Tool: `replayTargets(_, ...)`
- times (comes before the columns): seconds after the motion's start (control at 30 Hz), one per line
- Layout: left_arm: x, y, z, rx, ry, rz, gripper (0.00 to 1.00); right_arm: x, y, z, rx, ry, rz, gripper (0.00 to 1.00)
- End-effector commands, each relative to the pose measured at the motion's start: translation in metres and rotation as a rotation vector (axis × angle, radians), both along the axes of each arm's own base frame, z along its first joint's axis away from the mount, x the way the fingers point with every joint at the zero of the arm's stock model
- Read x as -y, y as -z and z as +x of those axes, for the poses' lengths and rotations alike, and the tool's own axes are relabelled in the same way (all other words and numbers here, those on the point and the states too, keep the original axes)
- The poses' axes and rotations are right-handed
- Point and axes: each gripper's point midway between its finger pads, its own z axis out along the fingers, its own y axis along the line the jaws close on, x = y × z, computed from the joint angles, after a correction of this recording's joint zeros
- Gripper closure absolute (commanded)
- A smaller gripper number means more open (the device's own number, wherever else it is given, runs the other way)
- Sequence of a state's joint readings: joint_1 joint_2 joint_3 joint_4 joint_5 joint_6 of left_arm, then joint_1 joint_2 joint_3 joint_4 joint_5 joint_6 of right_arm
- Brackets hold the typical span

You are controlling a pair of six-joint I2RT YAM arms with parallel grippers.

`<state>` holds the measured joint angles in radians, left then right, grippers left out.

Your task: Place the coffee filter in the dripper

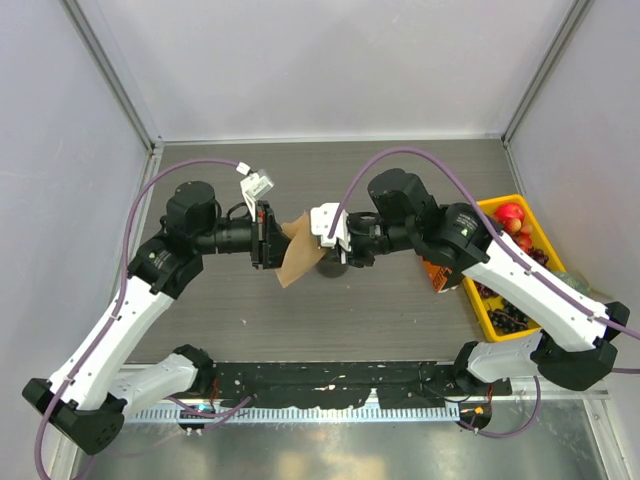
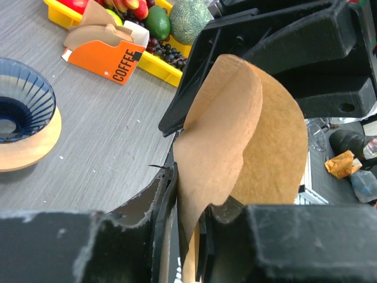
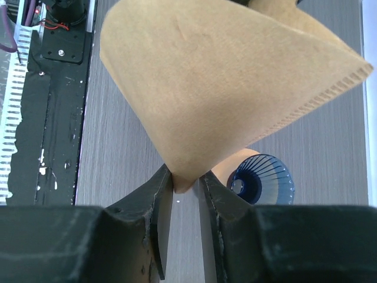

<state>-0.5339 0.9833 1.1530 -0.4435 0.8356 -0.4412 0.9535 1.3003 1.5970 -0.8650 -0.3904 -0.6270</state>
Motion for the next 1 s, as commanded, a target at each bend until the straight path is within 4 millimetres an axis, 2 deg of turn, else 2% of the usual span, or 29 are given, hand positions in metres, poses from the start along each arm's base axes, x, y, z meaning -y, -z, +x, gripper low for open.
replayTargets(0.0, -0.006, -0.005, -0.009, 0.047, 0.031, -0.001, 0.80, 0.005, -0.022, -0.011, -0.008, -0.049, 0.064, 0.72)
replayTargets(0.07, -0.006, -0.006, -0.008, 0.034, 0.020, -0.006, 0.95, 0.005, -0.023, -0.015, -0.022, -0.070, 0.068, 0.71)
replayTargets(0.1, -0.006, -0.007, -0.007, 0.026, 0.014, -0.015, 1.00, 0.004, -0.021, -0.015, -0.025, -0.070, 0.064, 0.69)
replayTargets(0.2, -0.003, -0.011, -0.004, -0.033, -0.014, -0.049, 1.00, 0.002, -0.021, -0.005, -0.012, -0.024, 0.065, 0.38)
replayTargets(0.33, 0.001, -0.015, 0.002, -0.121, -0.055, -0.096, 1.00, -0.001, -0.028, 0.009, 0.021, 0.038, 0.091, 0.17)
replayTargets(0.4, 0.002, -0.015, 0.005, -0.150, -0.075, -0.104, 1.00, -0.002, -0.029, 0.018, 0.051, 0.078, 0.097, 0.10)
replayTargets(0.57, 0.001, -0.011, 0.016, -0.233, -0.141, -0.104, 1.00, -0.008, -0.034, 0.020, 0.080, 0.085, 0.099, 0.08)
replayTargets(0.7, 0.002, -0.011, 0.017, -0.247, -0.140, -0.114, 1.00, -0.012, -0.033, 0.019, 0.069, 0.085, 0.097, 0.03)
replayTargets(0.8, 0.003, -0.013, 0.016, -0.245, -0.132, -0.117, 1.00, -0.013, -0.034, 0.020, 0.078, 0.084, 0.099, 0.03)
replayTargets(0.87, 0.003, -0.011, 0.016, -0.247, -0.131, -0.113, 1.00, -0.013, -0.035, 0.021, 0.089, 0.078, 0.098, 0.10)
replayTargets(0.93, 0.002, -0.010, 0.015, -0.247, -0.131, -0.112, 0.99, -0.013, -0.038, 0.021, 0.094, 0.081, 0.102, 0.29)
replayTargets(0.97, 0.002, -0.009, 0.015, -0.251, -0.131, -0.109, 0.97, -0.013, -0.039, 0.022, 0.095, 0.082, 0.103, 0.31)
